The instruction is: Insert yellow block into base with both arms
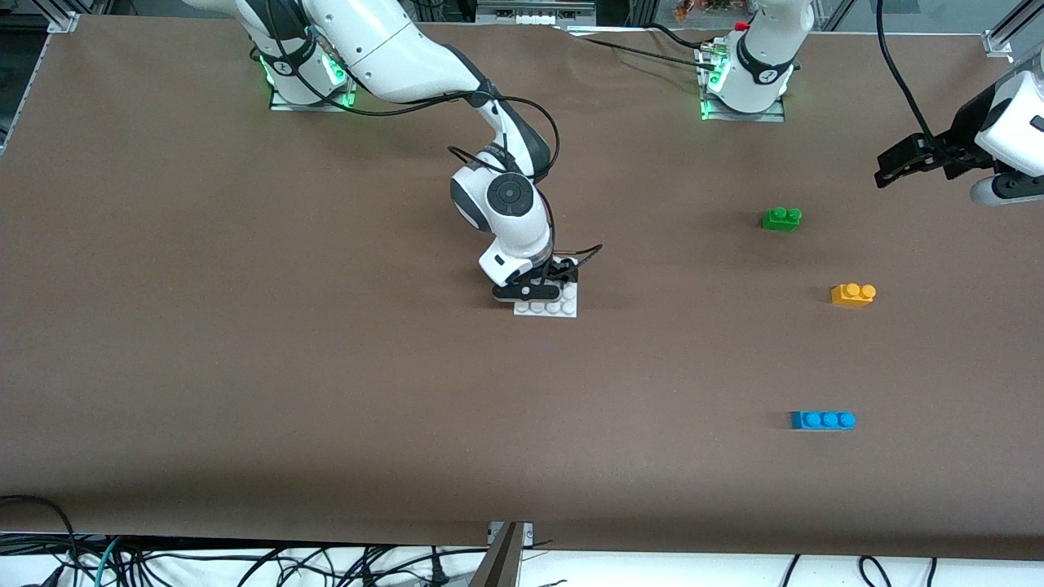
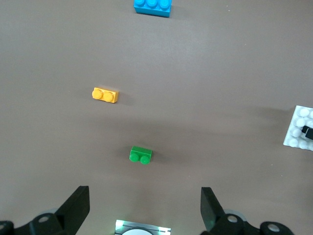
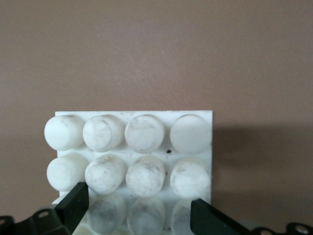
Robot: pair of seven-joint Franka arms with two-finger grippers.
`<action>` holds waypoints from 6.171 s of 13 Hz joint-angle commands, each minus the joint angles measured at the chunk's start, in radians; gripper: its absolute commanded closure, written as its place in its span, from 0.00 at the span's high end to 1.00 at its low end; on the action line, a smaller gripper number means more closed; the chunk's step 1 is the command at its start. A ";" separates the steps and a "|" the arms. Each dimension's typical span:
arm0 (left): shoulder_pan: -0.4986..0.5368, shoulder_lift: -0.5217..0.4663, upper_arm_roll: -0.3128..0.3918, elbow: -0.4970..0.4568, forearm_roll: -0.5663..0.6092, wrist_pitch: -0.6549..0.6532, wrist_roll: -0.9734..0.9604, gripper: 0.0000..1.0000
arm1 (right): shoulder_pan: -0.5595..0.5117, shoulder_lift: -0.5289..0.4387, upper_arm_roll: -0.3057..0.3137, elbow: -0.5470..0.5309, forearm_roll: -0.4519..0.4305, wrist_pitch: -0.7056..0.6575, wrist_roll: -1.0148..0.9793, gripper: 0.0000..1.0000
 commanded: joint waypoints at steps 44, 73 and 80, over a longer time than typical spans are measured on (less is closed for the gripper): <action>0.004 0.004 -0.011 0.005 -0.005 -0.003 0.026 1.00 | -0.763 -0.779 -0.138 0.008 -0.137 -0.992 -0.977 1.00; 0.324 0.466 -0.013 -0.592 0.325 1.160 0.228 0.99 | -0.724 -0.759 -0.135 0.010 -0.146 -0.981 -0.967 1.00; 0.324 0.471 -0.008 -0.585 0.351 1.159 0.227 0.89 | -0.724 -0.759 -0.135 0.010 -0.146 -0.981 -0.967 1.00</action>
